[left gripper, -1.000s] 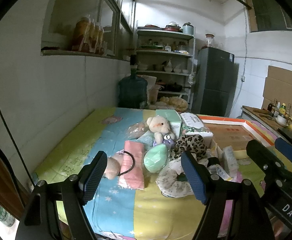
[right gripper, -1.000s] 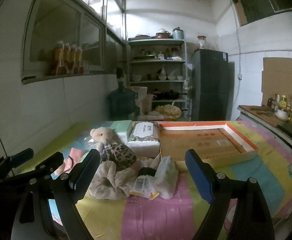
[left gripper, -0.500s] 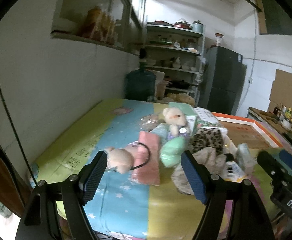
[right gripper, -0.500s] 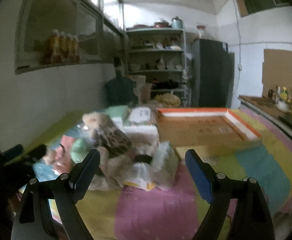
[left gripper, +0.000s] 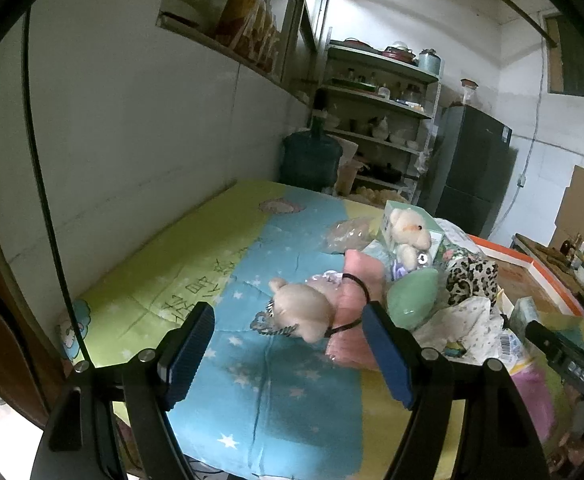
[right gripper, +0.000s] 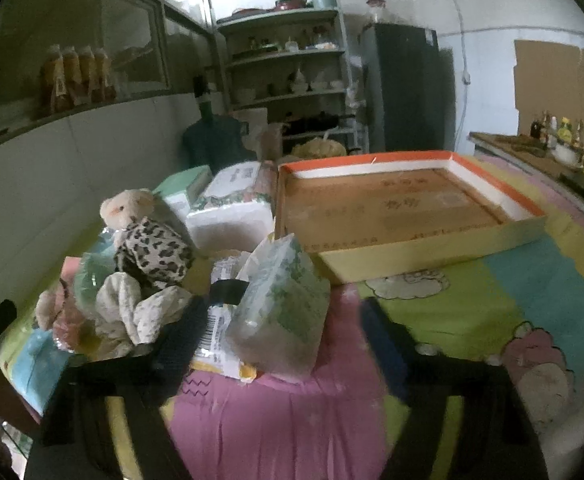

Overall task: Organize soft objects
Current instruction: 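Grasp the white tissue pack with the right tool while the left tool grasps the beige plush toy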

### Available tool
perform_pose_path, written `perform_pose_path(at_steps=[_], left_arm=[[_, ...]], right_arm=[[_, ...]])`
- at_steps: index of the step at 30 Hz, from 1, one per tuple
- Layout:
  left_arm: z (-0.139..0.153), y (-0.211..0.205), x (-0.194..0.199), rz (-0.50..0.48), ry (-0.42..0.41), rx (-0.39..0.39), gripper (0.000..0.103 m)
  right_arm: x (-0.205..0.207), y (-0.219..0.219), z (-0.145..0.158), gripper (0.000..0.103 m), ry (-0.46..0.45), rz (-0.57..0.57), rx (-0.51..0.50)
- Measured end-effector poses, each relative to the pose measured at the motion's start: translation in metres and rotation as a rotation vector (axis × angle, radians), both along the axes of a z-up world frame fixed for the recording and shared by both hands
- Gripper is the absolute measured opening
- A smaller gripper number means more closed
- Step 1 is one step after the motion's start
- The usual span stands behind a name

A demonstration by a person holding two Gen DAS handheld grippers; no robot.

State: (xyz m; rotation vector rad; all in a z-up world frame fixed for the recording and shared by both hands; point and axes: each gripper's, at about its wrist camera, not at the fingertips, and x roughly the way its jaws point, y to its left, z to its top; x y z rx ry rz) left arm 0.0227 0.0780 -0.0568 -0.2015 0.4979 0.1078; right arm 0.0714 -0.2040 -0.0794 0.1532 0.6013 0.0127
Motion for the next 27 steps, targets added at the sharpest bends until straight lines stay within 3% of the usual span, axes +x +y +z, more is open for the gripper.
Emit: perform_pose_path(at_steps=[5, 8, 9, 10, 20, 25, 27], left_arm=[[-0.004, 0.002, 0.006, -0.033, 0.019, -0.02, 0.076], [-0.007, 0.008, 0.01, -0.037, 0.027, -0.031, 0.076], [-0.008, 0.009, 0.013, -0.034, 0.03, -0.034, 0.076], [-0.008, 0.01, 0.014, -0.034, 0.033, -0.036, 0.076], [-0.023, 0.026, 0.047, -0.086, 0.079, -0.051, 0.076], [-0.038, 0.034, 0.065, -0.147, 0.12, -0.118, 0.076], [-0.042, 0.035, 0.07, -0.163, 0.129, -0.138, 0.068]], right_arm=[[0.013, -0.005, -0.009, 0.046, 0.039, 0.035, 0.044], [0.013, -0.008, -0.008, 0.031, 0.03, 0.029, 0.05], [0.013, -0.012, -0.008, 0.021, 0.026, 0.027, 0.058], [0.011, -0.014, -0.008, 0.019, 0.024, 0.027, 0.065], [0.001, -0.022, 0.005, 0.018, -0.025, 0.05, 0.104], [-0.002, -0.018, 0.009, 0.018, -0.039, 0.062, 0.099], [-0.002, -0.016, 0.01, 0.018, -0.038, 0.063, 0.097]])
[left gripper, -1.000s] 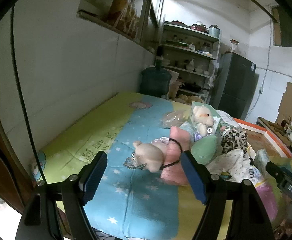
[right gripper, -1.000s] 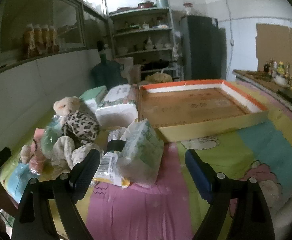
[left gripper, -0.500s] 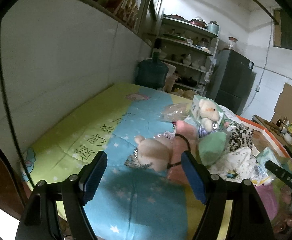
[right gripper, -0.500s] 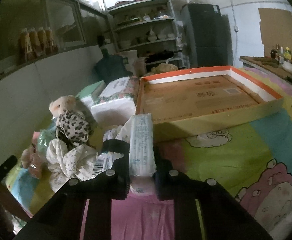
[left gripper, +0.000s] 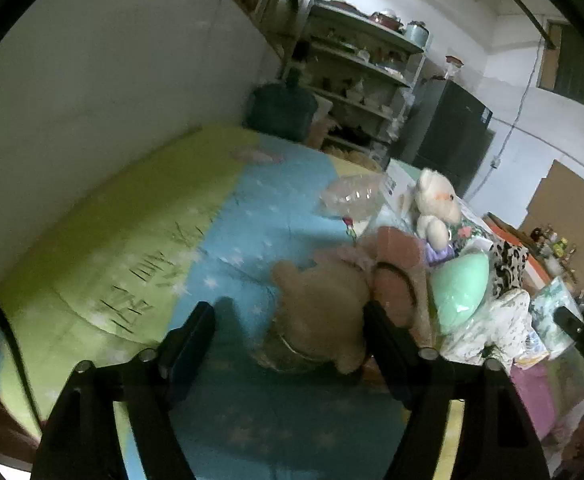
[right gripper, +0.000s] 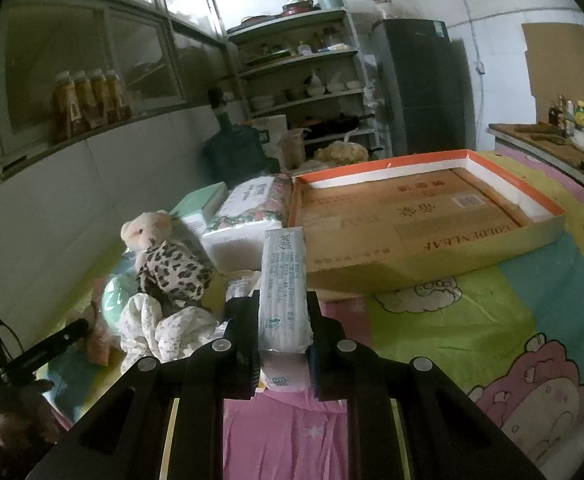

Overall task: Organize soft objects
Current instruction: 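Grasp the white tissue pack with the right tool while the left tool grasps the beige plush toy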

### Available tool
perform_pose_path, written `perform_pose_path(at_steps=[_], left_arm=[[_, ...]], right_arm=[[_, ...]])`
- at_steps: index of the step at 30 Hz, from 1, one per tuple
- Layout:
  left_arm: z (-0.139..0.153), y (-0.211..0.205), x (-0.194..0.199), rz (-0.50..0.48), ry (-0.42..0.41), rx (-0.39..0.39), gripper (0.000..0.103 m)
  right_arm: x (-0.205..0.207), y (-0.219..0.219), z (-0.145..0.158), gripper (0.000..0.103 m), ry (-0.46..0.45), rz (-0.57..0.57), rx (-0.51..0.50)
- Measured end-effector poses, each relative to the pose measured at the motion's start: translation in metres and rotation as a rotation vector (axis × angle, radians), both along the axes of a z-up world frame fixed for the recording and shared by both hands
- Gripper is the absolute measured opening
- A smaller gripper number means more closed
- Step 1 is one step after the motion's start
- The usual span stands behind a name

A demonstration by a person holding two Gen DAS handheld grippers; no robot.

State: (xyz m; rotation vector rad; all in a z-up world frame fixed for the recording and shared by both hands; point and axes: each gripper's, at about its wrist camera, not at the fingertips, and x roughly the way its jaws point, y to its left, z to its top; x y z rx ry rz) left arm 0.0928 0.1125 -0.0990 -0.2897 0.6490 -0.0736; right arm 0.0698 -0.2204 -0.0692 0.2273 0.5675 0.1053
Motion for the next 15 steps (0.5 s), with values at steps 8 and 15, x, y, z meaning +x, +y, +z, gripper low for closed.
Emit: perform_pose_path(at_steps=[8, 15], left_arm=[[0.001, -0.002, -0.01, -0.014, -0.056, -0.025, 0.043], [0.021, 0.005, -0.025, 0.097, -0.147, 0.046, 0.038]], right_arm=[[0.0, 0.002, 0.002, 0.018, -0.008, 0.002, 0.001], [-0.002, 0.004, 0.01, 0.018, -0.038, 0.012, 0.004]])
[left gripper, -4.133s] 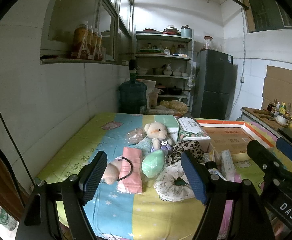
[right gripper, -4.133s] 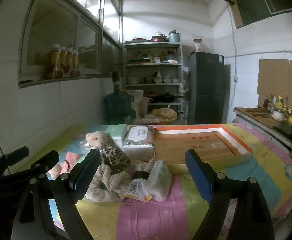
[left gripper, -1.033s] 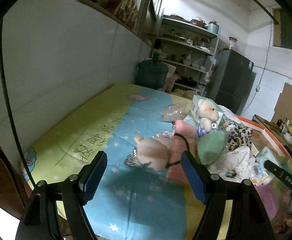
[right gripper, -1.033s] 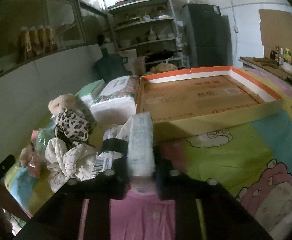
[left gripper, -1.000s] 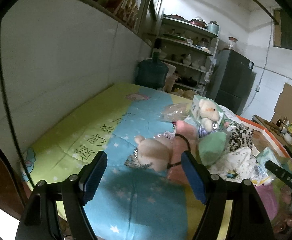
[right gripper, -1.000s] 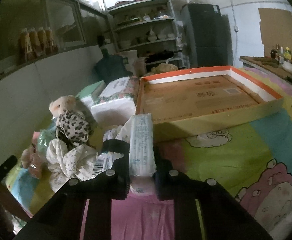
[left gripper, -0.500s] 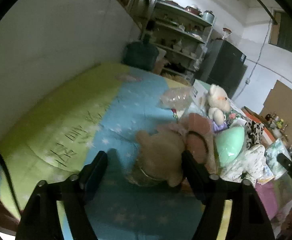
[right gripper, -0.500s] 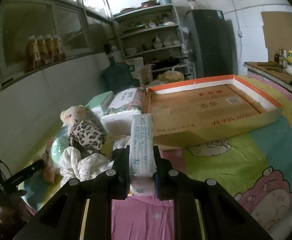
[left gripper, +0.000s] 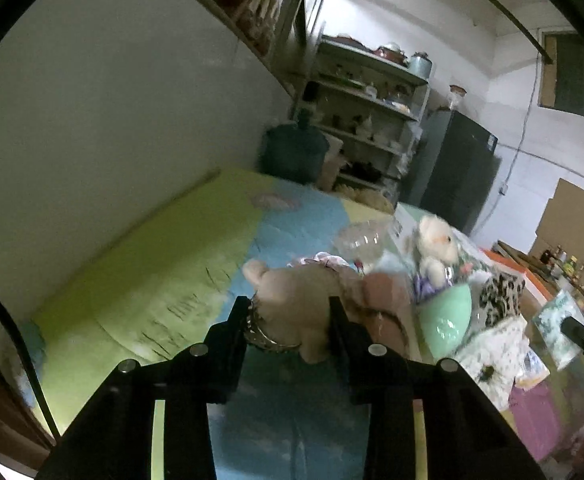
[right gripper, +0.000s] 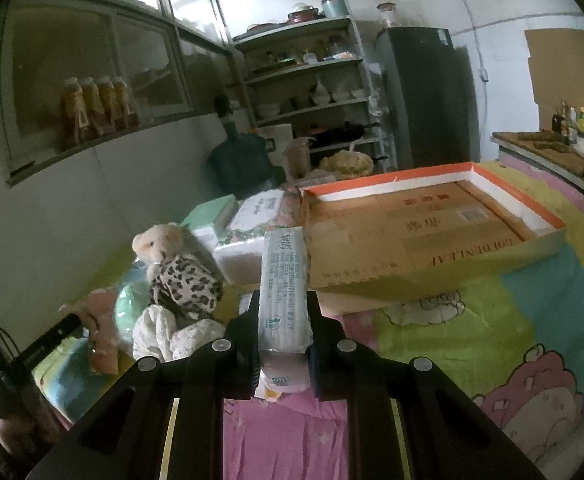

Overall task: Organize soft objects
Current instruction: 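Grasp the white tissue pack with the right tool while the left tool grasps the beige plush toy, then carry the tissue pack with the right tool while the left tool carries the plush toward the cardboard tray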

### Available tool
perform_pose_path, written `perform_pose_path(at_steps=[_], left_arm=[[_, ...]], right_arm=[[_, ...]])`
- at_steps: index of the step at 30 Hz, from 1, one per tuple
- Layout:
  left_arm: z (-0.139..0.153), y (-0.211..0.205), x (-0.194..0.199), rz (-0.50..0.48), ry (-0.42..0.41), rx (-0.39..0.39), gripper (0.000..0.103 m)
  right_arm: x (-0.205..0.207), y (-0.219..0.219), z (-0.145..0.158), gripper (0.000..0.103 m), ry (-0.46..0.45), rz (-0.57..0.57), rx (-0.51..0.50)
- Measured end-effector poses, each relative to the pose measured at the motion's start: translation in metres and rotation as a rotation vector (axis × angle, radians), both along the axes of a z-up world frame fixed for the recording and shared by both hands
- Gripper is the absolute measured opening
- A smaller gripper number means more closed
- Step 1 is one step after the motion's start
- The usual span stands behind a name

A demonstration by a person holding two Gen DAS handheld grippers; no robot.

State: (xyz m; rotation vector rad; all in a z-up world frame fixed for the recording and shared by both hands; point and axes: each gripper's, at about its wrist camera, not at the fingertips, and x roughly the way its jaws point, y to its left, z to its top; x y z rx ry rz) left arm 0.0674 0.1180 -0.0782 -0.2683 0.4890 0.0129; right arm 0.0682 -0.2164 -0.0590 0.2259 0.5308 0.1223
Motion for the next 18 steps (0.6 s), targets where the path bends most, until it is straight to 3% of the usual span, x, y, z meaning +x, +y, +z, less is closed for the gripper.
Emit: perform_pose_path(at_steps=[10, 18], left_arm=[[0.037, -0.001, -0.012, 0.032, -0.107, 0.037, 0.038], [0.066, -0.026, -0.004, -0.018, -0.142, 0.037, 0.038]], right_arm=[[0.006, -0.001, 0.018, 0.018, -0.031, 0.008, 0.016], [0.013, -0.011, 0.034, 0.018, -0.061, 0.001, 0.032]])
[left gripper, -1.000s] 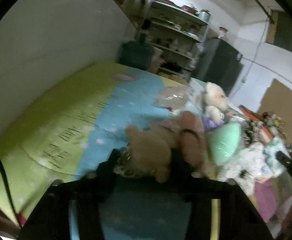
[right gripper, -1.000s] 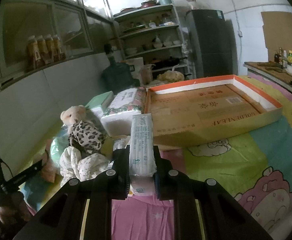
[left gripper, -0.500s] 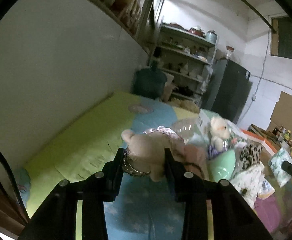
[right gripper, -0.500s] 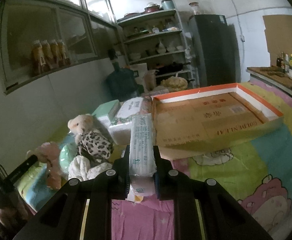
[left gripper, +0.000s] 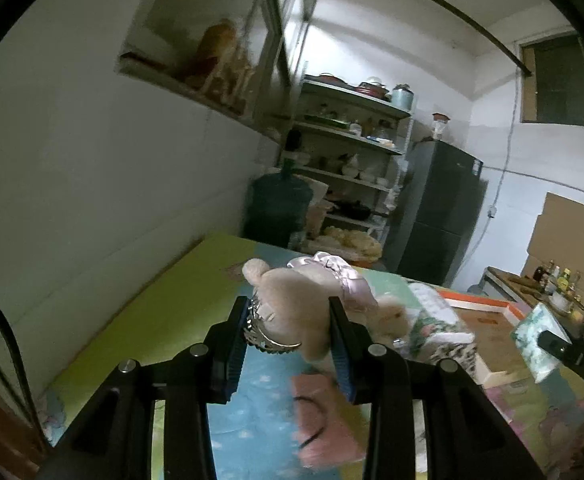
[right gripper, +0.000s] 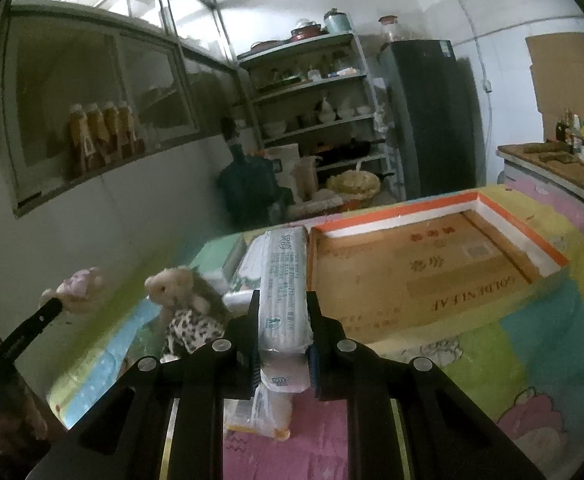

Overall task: Organize soft objects
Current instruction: 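Carry the tissue pack with the right tool while the left tool carries the plush toward the cardboard tray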

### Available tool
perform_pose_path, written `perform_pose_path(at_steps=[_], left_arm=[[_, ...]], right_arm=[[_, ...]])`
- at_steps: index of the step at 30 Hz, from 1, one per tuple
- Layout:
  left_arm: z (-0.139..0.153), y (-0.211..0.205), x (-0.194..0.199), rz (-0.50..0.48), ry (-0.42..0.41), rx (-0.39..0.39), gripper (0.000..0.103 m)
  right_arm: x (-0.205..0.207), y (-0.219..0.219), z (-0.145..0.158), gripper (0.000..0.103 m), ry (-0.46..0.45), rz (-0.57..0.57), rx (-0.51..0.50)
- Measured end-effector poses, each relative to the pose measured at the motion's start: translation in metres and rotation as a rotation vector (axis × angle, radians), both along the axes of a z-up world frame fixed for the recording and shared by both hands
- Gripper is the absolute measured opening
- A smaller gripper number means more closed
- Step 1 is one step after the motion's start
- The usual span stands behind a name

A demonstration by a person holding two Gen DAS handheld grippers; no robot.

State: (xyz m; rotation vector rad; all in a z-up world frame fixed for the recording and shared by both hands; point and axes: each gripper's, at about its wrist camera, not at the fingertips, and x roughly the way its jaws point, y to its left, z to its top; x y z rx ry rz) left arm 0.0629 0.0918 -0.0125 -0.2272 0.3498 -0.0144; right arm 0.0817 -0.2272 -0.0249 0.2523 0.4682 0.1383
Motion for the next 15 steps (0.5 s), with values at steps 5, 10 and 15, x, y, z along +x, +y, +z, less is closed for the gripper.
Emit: perform_pose_path(at_steps=[5, 10, 15], left_arm=[[0.011, -0.027, 0.01, -0.053, -0.002, 0.005, 0.038], [0.021, -0.062, 0.021, -0.12, -0.005, 0.004, 0.038], [0.027, -0.104, 0.036, -0.203, 0.005, 0.007, 0.038]], right_arm=[[0.003, -0.015, 0.008, 0.018, -0.019, -0.013, 0.012], [0.007, -0.034, 0.011, 0.018, -0.029, -0.032, 0.025], [0.01, -0.057, 0.013, 0.018, -0.032, -0.056, 0.036]])
